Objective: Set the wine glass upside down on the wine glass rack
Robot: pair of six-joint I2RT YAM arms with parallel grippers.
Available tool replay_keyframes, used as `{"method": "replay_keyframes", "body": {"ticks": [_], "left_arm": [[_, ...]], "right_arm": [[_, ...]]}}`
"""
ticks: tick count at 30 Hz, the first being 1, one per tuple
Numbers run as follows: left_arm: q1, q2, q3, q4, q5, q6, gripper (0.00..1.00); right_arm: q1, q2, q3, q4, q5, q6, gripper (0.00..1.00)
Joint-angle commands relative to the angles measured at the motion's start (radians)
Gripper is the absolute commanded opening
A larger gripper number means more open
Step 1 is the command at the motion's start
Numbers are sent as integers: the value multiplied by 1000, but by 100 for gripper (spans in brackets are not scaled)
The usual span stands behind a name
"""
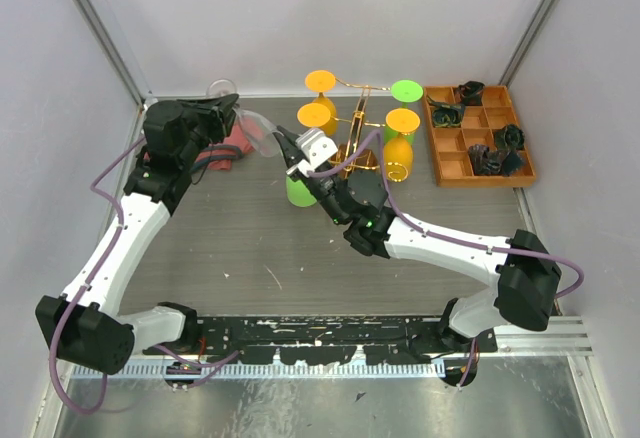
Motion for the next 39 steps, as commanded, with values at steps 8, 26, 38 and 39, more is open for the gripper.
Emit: {"method": "replay_keyframes", "body": {"ticks": [8,26,38,39], "left_arm": [[23,-10,18,87,16,-8,10],[177,127,326,405,302,654,0],[139,-16,238,289,444,1344,0],[113,-34,214,283,426,1404,0]], "right_arm": [[11,-39,22,46,-32,30,1],[11,-102,9,-181,78,17,51],[-134,-91,299,-559,86,101,94],[-171,-81,333,-592,59,131,95]]}}
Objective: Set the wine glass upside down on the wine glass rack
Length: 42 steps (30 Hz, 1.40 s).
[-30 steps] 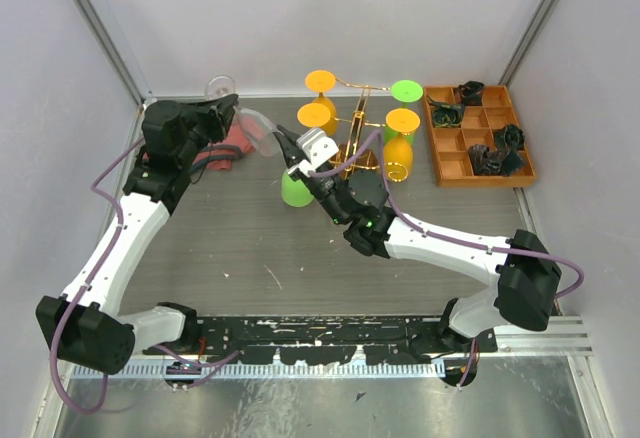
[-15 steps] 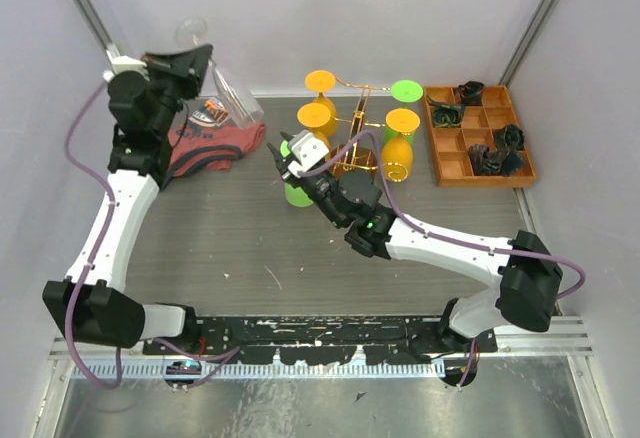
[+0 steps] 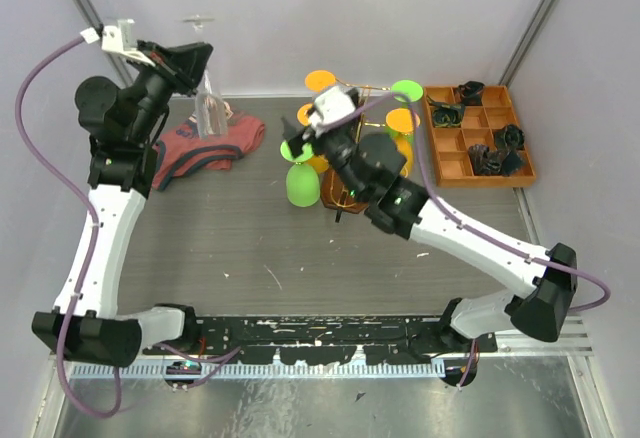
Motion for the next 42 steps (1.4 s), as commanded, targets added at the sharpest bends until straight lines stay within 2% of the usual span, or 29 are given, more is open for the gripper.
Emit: {"method": "replay_keyframes", "body": {"ticks": [1,5,8,12,18,22,28,36,42], "left_arm": [[-83,-102,-90,-18,-4,358,0],[-237,-163,-166,-5,-93,537,0],[-345,-196,-211,12,-123,553,0],[-565,-255,-292,6,-203,611,0],[-854,-281,-360,-43,-343,691,0],[-989,-225,-434,74,-423,724,0],[-1022,-77,-639,655,-497,614,0],[-1080,113,-621,867,-660,577,0],[-1099,192,-619,939,-827,526,0]], "right_arm": [[-154,26,185,-161,-73,139,96],[-320,80,296,-250,-134,226,98],[-443,109,366,-331,-124,265,98],[-571,86,362,-371,-124,293,99],[-691,50,322,-396,-126,314,99],[-724,35,303,-398,-129,317,99],[-755,-3,263,-398,-126,325,99],[-769,-48,224,-398,-124,310,99],[-776,-73,204,-399,-120,294,99]]}}
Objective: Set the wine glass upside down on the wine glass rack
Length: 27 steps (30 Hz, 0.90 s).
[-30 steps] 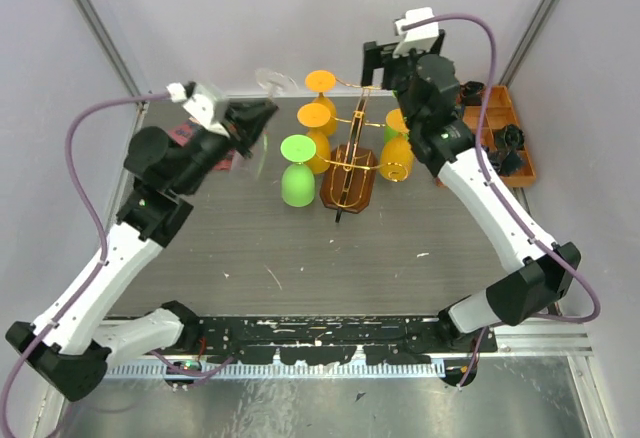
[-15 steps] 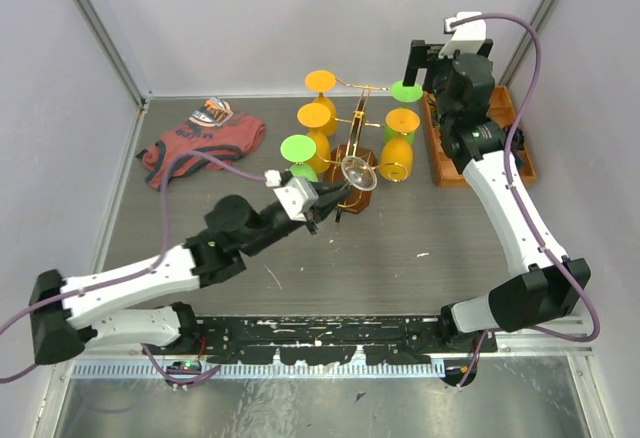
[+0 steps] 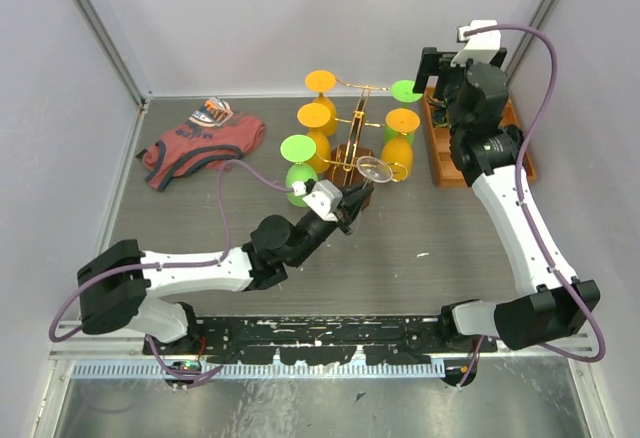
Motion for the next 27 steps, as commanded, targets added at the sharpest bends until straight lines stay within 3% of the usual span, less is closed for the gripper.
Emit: {"method": "replay_keyframes", "body": {"ticks": [1,6,27], "left_arm": [[-8,38,31,161,-181,-54,0],[-8,101,64,150,-253,-68,0],[-8,309,182,183,-320,-44,0]], "right_arm": [[-6,-49,-4,42,-3,-17,99],[-9,-65,-7,41,-13,-26,100],[-12,-98,-42,57,-34,-28,100]]}}
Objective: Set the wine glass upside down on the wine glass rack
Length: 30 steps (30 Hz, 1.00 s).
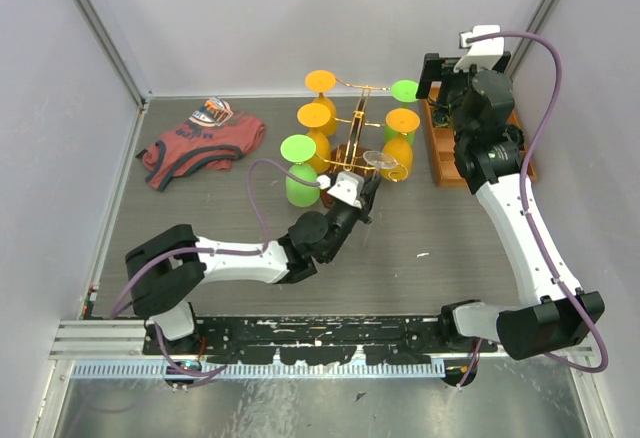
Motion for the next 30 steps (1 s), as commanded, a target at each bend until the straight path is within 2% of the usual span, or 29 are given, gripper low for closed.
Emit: {"method": "replay_keyframes", "body": {"ticks": [1,11,24,30], "left_arm": [[-3,45,57,95,-52,36,0],[-1,121,92,111,-66,109,0],[-3,211,147,100,78,163,0],[-4,194,135,88,175,149,0]], "right_arm": [[-3,-46,-3,55,-12,4,100],[-4,-48,-5,63,-12,5,100],[-5,-55,-18,71,1,-15,100],[-6,-59,-28,80,2,-22,100]]}}
